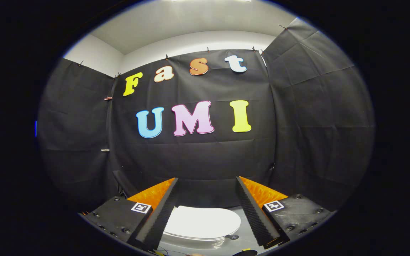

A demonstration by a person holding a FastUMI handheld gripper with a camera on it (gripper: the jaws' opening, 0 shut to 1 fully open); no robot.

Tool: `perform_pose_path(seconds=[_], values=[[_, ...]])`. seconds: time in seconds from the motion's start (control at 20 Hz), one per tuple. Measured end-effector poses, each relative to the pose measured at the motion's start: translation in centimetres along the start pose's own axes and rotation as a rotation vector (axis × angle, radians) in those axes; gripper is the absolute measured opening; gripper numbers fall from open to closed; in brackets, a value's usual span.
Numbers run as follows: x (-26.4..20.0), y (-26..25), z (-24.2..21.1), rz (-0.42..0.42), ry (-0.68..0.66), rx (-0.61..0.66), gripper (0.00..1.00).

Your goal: Open the toilet lid.

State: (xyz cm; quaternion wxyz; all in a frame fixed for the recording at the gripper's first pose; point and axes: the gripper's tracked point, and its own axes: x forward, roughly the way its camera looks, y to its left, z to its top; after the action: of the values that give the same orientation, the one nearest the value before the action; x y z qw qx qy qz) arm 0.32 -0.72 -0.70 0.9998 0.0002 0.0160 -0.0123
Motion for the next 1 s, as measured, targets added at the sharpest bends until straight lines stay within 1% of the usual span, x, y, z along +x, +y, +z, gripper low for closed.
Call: perform_pose_path(seconds=[0.15, 0.65, 0.85, 1.0], values=[[0.0, -0.3, 0.1, -0.006, -0.002, -0.010, 0.99], [0.4, -0.9, -0.4, -0.036, 0.010, 0.015, 0.99], [1.1, -0.9, -0.5, -0.056, 0.007, 0.009, 0.99], [1.7, -1.3, -1.2, -0.079, 0.016, 0.030, 0.99]])
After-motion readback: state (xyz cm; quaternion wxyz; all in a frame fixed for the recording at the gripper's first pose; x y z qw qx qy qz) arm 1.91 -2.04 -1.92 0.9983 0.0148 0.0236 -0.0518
